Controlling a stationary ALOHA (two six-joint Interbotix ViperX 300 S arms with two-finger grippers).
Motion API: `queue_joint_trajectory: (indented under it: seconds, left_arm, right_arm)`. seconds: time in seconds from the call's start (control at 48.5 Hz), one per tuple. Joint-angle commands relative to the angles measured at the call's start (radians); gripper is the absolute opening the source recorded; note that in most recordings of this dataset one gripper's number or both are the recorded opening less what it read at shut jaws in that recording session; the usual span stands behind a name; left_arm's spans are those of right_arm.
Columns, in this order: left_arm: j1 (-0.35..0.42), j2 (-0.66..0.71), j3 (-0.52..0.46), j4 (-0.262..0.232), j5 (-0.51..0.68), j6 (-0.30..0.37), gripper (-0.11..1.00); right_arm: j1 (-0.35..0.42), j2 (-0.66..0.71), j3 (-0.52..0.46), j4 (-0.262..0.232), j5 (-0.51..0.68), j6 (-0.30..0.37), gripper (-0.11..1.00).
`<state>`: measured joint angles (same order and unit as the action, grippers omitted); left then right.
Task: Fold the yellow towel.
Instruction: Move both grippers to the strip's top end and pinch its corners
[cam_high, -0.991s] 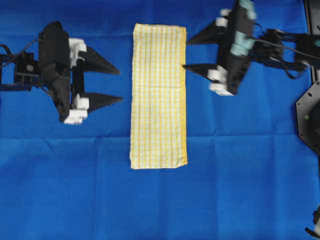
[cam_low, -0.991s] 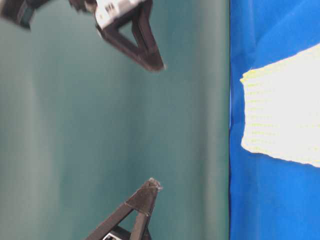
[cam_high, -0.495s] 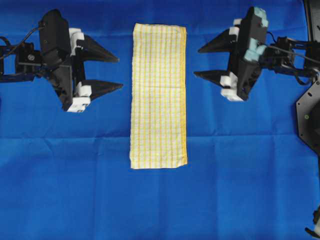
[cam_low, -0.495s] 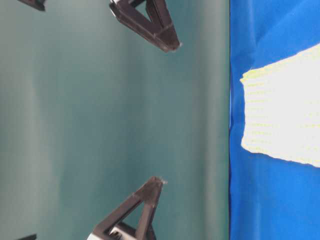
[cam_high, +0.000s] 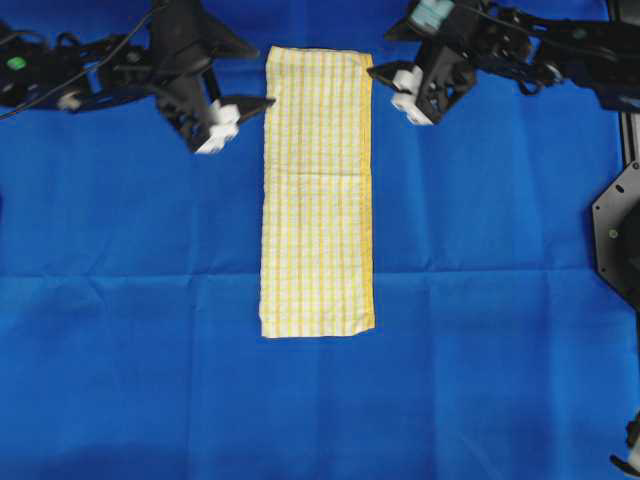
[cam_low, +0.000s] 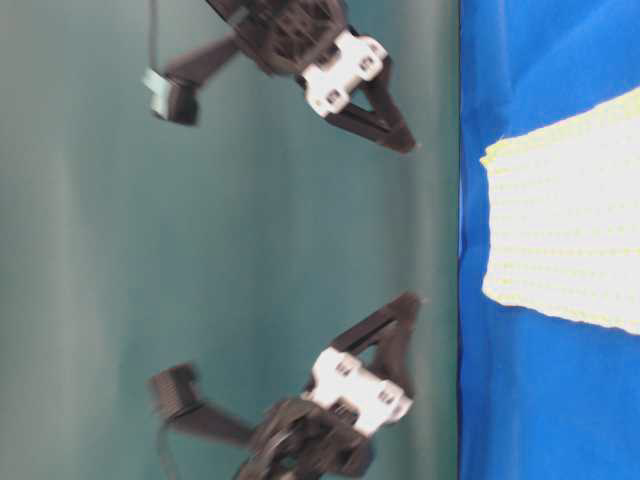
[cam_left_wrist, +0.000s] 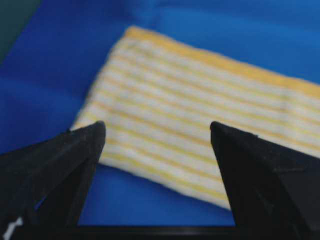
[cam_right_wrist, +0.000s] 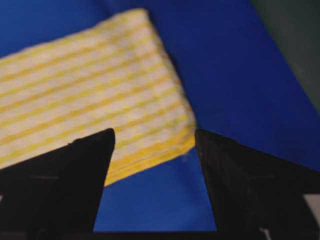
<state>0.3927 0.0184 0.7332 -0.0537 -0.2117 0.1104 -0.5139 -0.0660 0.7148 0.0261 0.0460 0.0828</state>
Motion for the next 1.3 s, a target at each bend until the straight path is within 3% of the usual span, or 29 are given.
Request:
queue_joint_trajectory:
  seconds: [0.0, 0.372, 0.702, 0.784, 0.888, 1.135, 1.28]
  left_arm:
    - [0.04, 0.046, -0.044, 0.003, -0.031, 0.002, 0.81]
    - [0.118, 0.232, -0.104, 0.002, -0.164, -0.008, 0.81]
    - [0.137, 0.336, -0.156, -0.003, -0.169, -0.015, 0.75]
    - [0.137, 0.35, -0.166, -0.005, -0.164, -0.02, 0.67]
    - [0.137, 0.359, -0.172, -0.005, -0.163, -0.021, 0.49]
    - [0.137, 0.359, -0.173, -0.005, -0.152, -0.023, 0.12]
    - [0.137, 0.357, -0.167, -0.005, -0.14, -0.023, 0.05]
  right_arm:
    - [-0.025, 0.048, -0.046, 0.008, -0.008, 0.002, 0.68]
    - [-0.06, 0.227, -0.115, 0.064, -0.037, 0.002, 0.68]
    - [-0.069, 0.267, -0.127, 0.11, -0.066, 0.002, 0.67]
    - [-0.069, 0.282, -0.129, 0.12, -0.074, 0.002, 0.65]
    - [-0.069, 0.299, -0.132, 0.126, -0.074, 0.002, 0.55]
    - [-0.069, 0.31, -0.133, 0.126, -0.077, 0.0, 0.06]
    - [-0.069, 0.31, -0.135, 0.123, -0.078, -0.002, 0.06]
